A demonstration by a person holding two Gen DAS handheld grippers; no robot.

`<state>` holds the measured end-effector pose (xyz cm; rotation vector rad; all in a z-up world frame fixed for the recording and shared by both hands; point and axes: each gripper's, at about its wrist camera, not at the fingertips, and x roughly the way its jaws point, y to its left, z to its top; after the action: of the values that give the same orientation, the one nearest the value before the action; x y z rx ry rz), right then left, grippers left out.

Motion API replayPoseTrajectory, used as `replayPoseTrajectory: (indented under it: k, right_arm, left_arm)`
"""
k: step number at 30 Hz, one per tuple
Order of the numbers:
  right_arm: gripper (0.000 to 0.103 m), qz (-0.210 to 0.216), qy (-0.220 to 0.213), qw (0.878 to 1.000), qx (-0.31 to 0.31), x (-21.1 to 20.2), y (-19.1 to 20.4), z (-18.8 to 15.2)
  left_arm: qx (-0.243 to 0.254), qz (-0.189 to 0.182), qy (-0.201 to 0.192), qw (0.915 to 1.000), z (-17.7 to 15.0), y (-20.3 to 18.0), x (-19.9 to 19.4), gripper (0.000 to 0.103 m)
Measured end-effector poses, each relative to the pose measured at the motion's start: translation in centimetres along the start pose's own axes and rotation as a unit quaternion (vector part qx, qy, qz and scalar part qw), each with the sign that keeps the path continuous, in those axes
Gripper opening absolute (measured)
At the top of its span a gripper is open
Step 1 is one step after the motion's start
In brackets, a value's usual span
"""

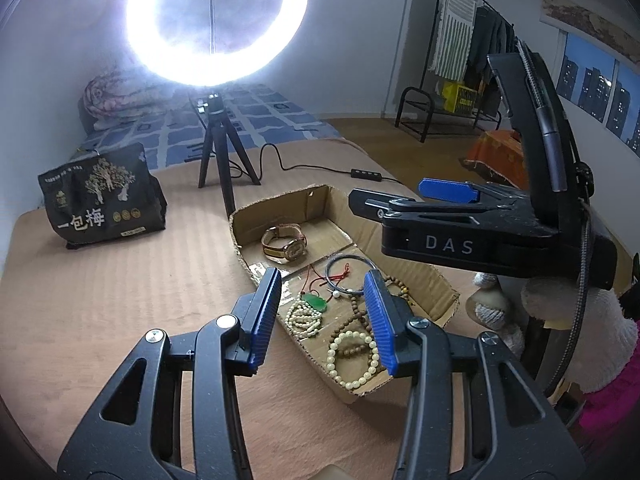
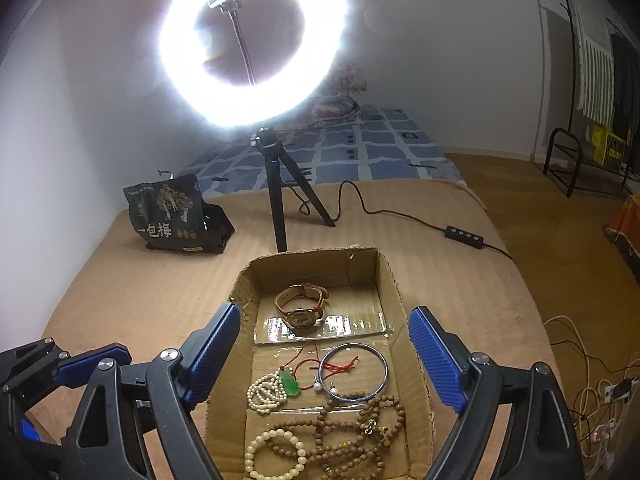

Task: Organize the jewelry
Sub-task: 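Withdraw both open tools up and away from the box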

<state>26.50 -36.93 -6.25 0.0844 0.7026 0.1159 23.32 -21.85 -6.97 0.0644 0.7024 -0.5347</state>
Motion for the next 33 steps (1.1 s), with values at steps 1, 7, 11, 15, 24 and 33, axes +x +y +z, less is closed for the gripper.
replayPoseTrajectory:
  k: [1,7,11,15,24,33]
  right_arm:
    - [0.088,0.000,-0.002,1.000,-0.002,-0.4,0.2,0.1]
    - [0.088,-0.006,-0.019,1.000,-0.009,-3.0,1.6,0.5]
    - [0.089,-0.008,-0.031,0.999,-0.010,-4.9,2.6,0.7]
    - [0.093,-0.015,-0.041,0.999,-0.006,-6.7,3.5,0.4]
    - [0.102,-0.033,-0.060,0.998,-0.010,-10.7,4.8,-0.2]
    - [0.103,-0.053,-0.074,0.996,-0.012,-13.8,5.3,-1.6]
  left_arm:
    - [0.000,0.001,-0.002,1.0000,0.0,0.0,-0.3,0.044]
    - [0.000,0.009,-0.020,0.9997,0.1,0.4,-3.2,0.044]
    - [0.002,0.016,-0.033,0.9993,0.0,0.7,-5.3,0.044]
    - [0.005,0.023,-0.045,0.9987,-0.2,0.9,-7.4,0.044]
    - [0.012,0.038,-0.060,0.9974,-1.0,1.2,-11.0,0.044]
    - [0.012,0.053,-0.087,0.9947,-1.8,1.0,-13.4,0.072]
